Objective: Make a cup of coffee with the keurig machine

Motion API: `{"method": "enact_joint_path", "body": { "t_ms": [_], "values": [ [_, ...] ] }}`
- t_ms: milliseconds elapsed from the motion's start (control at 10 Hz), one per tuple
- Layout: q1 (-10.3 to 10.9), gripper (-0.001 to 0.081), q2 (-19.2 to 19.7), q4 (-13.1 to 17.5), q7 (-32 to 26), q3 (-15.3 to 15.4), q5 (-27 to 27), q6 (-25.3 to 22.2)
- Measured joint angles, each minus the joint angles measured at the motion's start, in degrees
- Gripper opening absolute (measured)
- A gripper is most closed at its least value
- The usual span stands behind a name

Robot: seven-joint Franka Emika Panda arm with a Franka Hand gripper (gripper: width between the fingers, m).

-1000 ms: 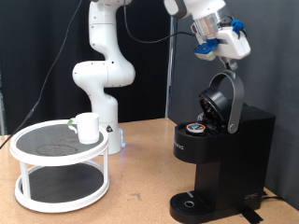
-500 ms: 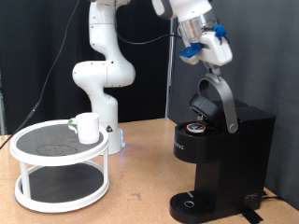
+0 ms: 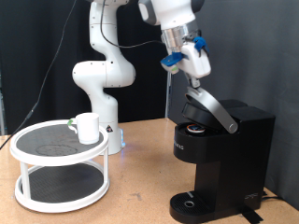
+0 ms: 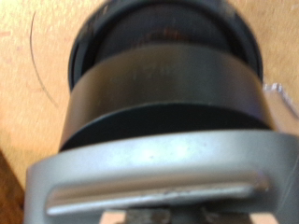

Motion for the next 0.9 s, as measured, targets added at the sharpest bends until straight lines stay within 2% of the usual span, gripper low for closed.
{"method": "enact_joint_path", "body": {
  "t_ms": [300, 600, 800, 900],
  "values": [
    [-1.3, 0.0000, 1.0, -3.5, 0.2, -0.1, -4.2, 1.3],
    [-1.7, 0.0000, 2.5, -7.8, 1.3, 0.0, -5.9, 7.6],
    [-1.8, 0.0000, 3.9, -9.0, 1.4, -0.1, -5.9, 11.0],
    [-1.8, 0.0000, 3.9, -9.0, 1.3, -0.1, -5.9, 11.0]
  ]
}}
